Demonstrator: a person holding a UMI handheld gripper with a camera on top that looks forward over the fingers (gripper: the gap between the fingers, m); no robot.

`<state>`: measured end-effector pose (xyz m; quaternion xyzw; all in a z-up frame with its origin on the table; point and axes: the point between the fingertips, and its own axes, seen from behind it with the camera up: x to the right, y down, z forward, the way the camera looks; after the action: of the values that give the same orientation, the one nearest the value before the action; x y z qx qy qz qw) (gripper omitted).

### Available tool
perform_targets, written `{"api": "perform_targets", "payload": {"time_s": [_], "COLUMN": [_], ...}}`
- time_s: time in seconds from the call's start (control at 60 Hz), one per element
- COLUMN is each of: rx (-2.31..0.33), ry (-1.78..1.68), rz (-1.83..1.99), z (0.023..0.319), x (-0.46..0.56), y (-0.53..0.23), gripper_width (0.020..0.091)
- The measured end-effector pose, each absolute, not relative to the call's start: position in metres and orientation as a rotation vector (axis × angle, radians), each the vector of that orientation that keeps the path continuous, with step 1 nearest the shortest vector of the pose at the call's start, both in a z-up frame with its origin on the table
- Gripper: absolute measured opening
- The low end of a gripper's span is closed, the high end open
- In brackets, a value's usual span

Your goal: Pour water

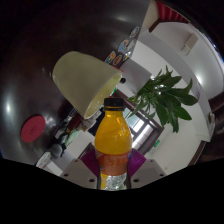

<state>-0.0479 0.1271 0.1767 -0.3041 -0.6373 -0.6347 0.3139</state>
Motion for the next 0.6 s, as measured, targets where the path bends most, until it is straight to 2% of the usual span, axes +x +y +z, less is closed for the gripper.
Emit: {"api": "perform_targets", "payload": {"time_s": [0.2, 0.3, 0.483, 0.5, 0.6], "rx": [-0.841, -0.979, -1.489, -1.517, -1.636], "ry": [-1.661, -1.578, -1.192, -1.127, -0.899], "rz": [-1.654, -1.531, -0.946, -0.907, -0.583], "z": [0.176, 0.178, 0.177, 0.169, 0.192], "x": [-0.044, -0.038, -0.025, -0.031, -0.023], "y": [0.13, 0.126, 0.113, 0.108, 0.106], "gripper_width": [0.0334, 0.0331, 0.0332, 0.033, 0.0334]}}
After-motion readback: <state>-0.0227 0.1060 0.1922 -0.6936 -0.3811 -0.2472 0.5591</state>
